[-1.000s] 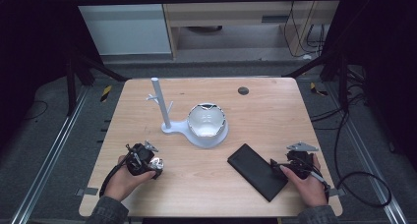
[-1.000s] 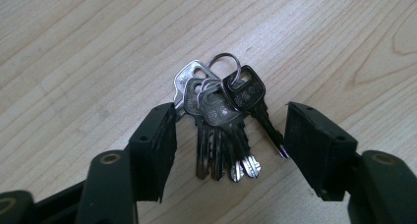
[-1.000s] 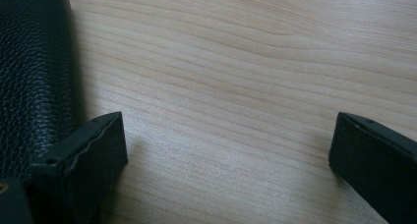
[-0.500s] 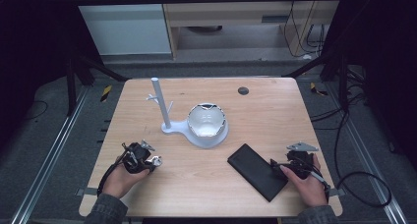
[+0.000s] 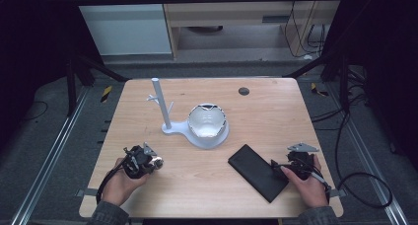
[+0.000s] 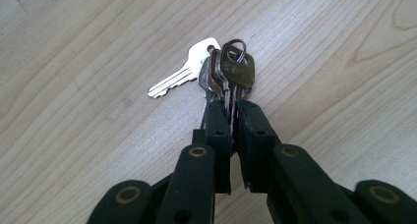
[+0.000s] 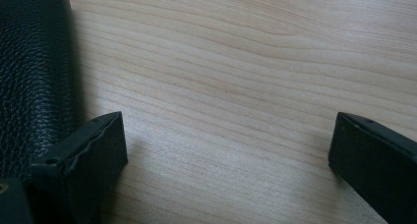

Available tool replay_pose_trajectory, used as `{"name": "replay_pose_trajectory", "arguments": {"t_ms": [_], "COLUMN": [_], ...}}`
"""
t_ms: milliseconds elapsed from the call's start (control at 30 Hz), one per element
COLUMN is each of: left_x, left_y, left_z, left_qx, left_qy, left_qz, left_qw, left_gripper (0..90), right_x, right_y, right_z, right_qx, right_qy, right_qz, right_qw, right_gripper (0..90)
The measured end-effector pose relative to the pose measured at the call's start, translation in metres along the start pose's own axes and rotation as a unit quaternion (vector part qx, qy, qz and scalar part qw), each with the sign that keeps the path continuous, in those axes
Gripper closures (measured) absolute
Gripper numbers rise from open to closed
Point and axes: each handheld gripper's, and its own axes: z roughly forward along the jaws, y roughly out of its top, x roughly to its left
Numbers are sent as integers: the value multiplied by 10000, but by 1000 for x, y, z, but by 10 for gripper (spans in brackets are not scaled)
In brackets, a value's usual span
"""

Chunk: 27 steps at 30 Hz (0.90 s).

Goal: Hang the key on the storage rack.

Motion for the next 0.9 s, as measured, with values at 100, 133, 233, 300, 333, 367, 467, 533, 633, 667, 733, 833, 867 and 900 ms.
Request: {"name": "replay_pose_trajectory", "arguments": {"t_ms": [100, 133, 233, 300, 333, 367, 467, 533, 633, 667, 733, 833, 867, 900], "left_x": [-1, -1, 0, 0, 0, 0, 2, 2, 4, 6, 10, 16, 18, 20], "left_y": [-1, -2, -3, -3, -3, -3, -3, -3, -3, -2, 0, 4, 6, 8], "left_z": [-1, 0, -1, -4, -4, -4, -4, -4, -12, -16, -26, -45, -52, -58], "left_qx": [102, 151, 76, 64, 107, 102, 101, 69, -57, -110, -218, -356, -379, -445], "left_qy": [29, 26, -67, -31, -21, -27, -32, -67, -94, -96, -70, -34, -31, -11], "left_qz": [92, 114, 66, 93, 132, 117, 101, 81, 60, 59, 34, 7, 19, 9], "left_qw": [9999, 9998, 9999, 9999, 9999, 9999, 9999, 9999, 9999, 9999, 9997, 9994, 9993, 9990], "left_gripper": [840, 840, 865, 879, 879, 879, 880, 880, 881, 881, 881, 881, 881, 881], "right_x": [0, 0, 0, 0, 0, 0, 0, 0, 0, 0, 0, 0, 0, 0], "right_y": [0, 0, 0, 0, 0, 0, 0, 0, 0, 0, 0, 0, 0, 0], "right_z": [0, 0, 0, 0, 0, 0, 0, 0, 0, 0, 0, 0, 0, 0], "right_qx": [-1, 0, 7, 3, 3, 3, 3, 6, 8, 6, 5, 9, 7, 5], "right_qy": [-1, -1, 7, -4, -5, -4, -5, 4, 5, 3, 2, 5, 3, 3], "right_qz": [2, 0, 11, -5, -6, -5, -4, 7, 15, 8, 8, 15, 15, 6], "right_qw": [10000, 10000, 10000, 10000, 10000, 10000, 10000, 10000, 10000, 10000, 10000, 10000, 10000, 10000], "right_gripper": [14, 14, 15, 15, 15, 15, 15, 16, 16, 16, 16, 16, 16, 16]}}
